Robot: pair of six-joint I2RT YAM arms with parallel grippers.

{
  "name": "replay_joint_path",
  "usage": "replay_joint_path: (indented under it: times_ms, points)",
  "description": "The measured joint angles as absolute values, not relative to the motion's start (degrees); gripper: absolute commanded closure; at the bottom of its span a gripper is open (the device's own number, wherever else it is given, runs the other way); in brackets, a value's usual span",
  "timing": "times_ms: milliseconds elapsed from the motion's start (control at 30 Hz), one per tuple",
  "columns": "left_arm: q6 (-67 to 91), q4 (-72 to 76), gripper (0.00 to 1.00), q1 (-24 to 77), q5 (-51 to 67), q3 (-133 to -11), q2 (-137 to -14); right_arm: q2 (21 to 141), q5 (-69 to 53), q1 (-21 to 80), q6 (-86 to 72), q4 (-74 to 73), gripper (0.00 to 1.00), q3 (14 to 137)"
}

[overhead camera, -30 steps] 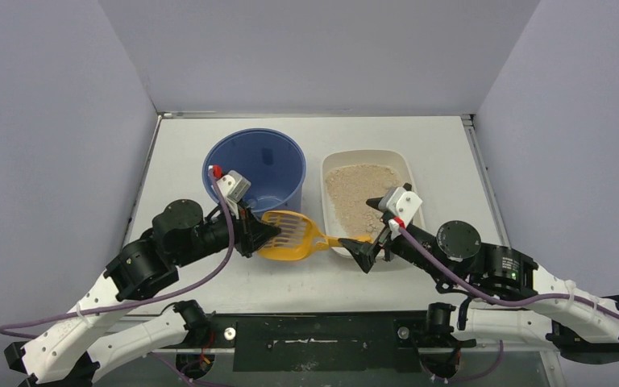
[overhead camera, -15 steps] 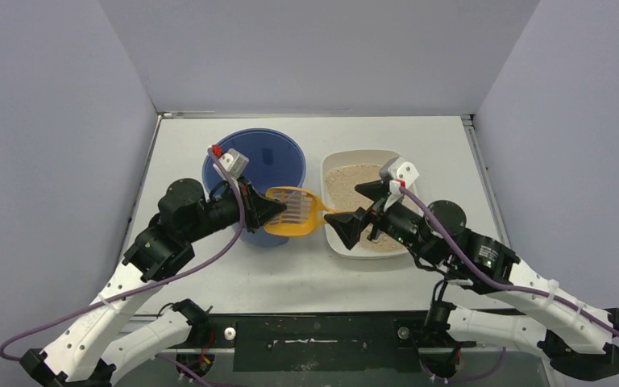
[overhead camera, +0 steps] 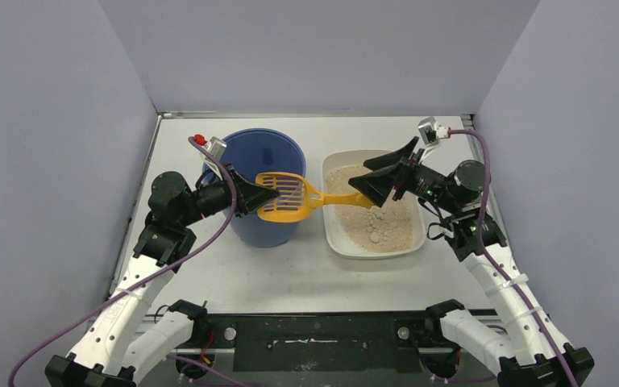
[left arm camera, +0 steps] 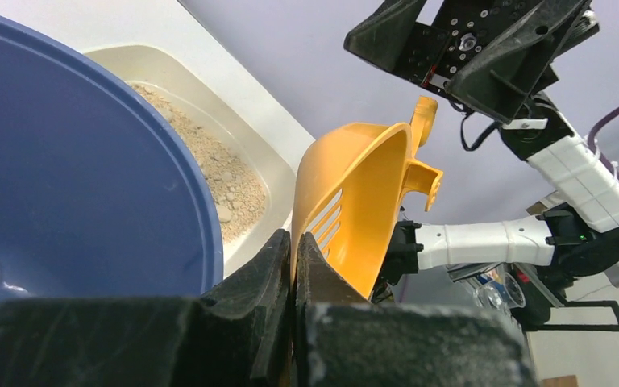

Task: Clean the litter box

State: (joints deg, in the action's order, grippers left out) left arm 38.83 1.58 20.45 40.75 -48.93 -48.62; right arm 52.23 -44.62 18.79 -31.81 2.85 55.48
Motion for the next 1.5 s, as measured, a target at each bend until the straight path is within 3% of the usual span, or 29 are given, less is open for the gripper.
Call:
replay_joint_path:
  times_ms: [233, 500, 800, 1000, 1300, 1500]
  points:
    - [41.36, 3.97, 1.00, 20.12, 42.94, -48.12, -49.17, 48.38, -56.42, 17.23, -42.78, 13.34, 0.00, 47.62]
    - [43.29, 4.97, 1.00, 20.14, 44.38, -48.12, -49.67, 44.56, -61.19, 17.23, -44.62, 14.00, 0.01, 46.50]
    - [45.93, 6.46, 1.00, 21.39, 45.54, -48.12, -51.59, 45.01, -61.93, 19.59, -42.68, 8.86, 0.12, 46.50]
    - [46.06, 6.70, 1.00, 22.57, 45.93, -48.12, -52.03, 45.76, -60.88, 24.47, -41.17, 6.28, 0.28, 46.89]
    - [44.10, 4.86, 1.00, 22.74, 45.91, -48.14, -52.07, 45.89, -58.76, 25.98, -37.65, -0.30, 0.30, 49.82]
    - [42.35, 1.69, 1.00, 22.83, 45.93, -48.14, -51.75, 44.29, -57.23, 25.98, -35.35, -4.99, 0.37, 50.37]
